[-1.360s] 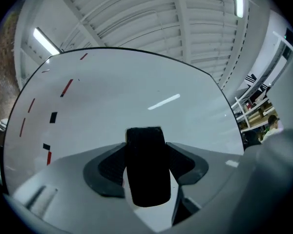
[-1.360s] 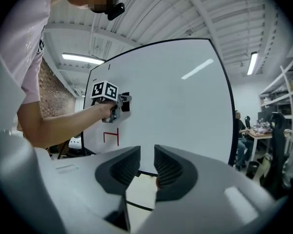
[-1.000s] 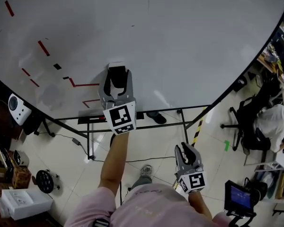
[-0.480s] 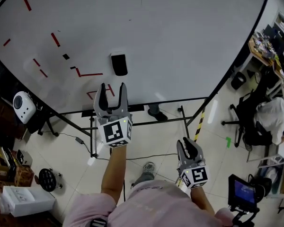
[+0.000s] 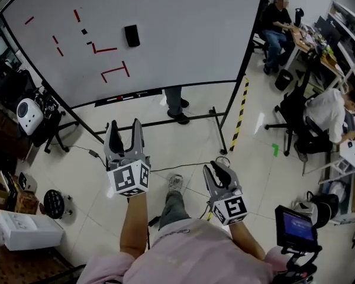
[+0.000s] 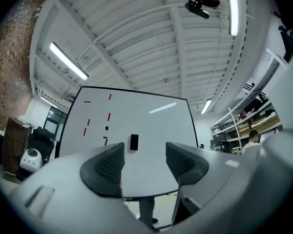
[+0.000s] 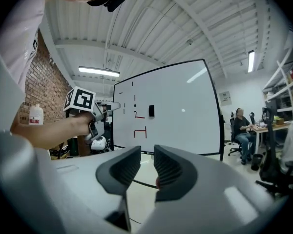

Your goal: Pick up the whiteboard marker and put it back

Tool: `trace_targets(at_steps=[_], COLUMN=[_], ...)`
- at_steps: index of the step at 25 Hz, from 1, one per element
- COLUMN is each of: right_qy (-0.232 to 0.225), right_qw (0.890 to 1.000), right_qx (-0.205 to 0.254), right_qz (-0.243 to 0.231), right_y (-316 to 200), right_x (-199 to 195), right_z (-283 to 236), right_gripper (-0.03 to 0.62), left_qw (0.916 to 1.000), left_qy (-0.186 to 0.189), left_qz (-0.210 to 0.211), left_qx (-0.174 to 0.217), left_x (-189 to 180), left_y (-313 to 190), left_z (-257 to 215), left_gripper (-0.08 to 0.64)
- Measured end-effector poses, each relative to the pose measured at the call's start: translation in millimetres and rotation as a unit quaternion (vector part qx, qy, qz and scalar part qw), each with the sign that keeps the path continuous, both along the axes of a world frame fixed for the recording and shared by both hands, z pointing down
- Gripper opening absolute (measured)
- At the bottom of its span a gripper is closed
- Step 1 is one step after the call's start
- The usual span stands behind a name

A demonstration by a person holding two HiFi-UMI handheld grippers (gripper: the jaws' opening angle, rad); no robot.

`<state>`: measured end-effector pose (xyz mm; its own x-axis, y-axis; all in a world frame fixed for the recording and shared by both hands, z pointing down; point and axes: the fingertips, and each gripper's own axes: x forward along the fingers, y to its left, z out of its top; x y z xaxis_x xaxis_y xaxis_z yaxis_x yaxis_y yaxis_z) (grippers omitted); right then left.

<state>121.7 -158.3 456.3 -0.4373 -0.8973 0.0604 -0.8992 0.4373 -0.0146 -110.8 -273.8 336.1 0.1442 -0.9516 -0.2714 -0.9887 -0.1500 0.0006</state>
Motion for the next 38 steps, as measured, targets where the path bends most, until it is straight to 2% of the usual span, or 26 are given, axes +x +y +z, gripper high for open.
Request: trace_targets(at_steps=[3,6,9,12,14,18,24,29,38], right_qy=[-0.012,-0.037,-0.055,-0.052,-0.051,-0.066,-0.044,-0.031,-0.019], right_qw=[1.0,0.999,0.998,0.998,0.997,0.996,0.997,0.997,0.998], right_qx=[0.007,0.02,0.035,0.037,0.036,0.027,0.022,0.027,0.032], right_qz=[0.0,0.01,0.016,0.027,0.041,0.052,0.054,0.071,0.059], right_y=[61.1,99.3,128.5,145.9,149.7,163.7,165.5,163.5,168.5], right_x=[4.2,3.2,-9.5,-23.1,-27.6,-51.1,-82.9,-76.7,-80.0], right_z=[-13.9,-32.6,-49.5,-54.3,-54.6,-49.4,-45.5,-49.5,-47.5], right_gripper=[0.05,0.003,0.003,0.003,0.003,0.003,0.003,0.003,0.003], left_qw=[0.9997,0.9995,0.9984,0.9951,0.9927,0.9903,0.9905,0.9901,0.9906], left_qy=[0.014,0.019,0.027,0.043,0.039,0.013,0.033,0.033,0.027], left_qz=[0.004,0.017,0.043,0.078,0.103,0.122,0.109,0.11,0.102], left_qx=[-0.02,-0.018,-0.026,-0.042,-0.048,-0.065,-0.077,-0.081,-0.087], left_x=[3.7,5.5,4.1,6.2,12.5,-0.3,-42.5,-41.8,-36.8], left_y=[78.4,139.3,185.9,223.4,241.7,269.7,280.2,290.7,306.6], left_z=[4.1,-3.3,-0.6,8.1,13.9,20.6,31.9,32.6,35.7], left_gripper=[0.256,0.252,0.252,0.252,0.252,0.252,0.252,0.252,0.252])
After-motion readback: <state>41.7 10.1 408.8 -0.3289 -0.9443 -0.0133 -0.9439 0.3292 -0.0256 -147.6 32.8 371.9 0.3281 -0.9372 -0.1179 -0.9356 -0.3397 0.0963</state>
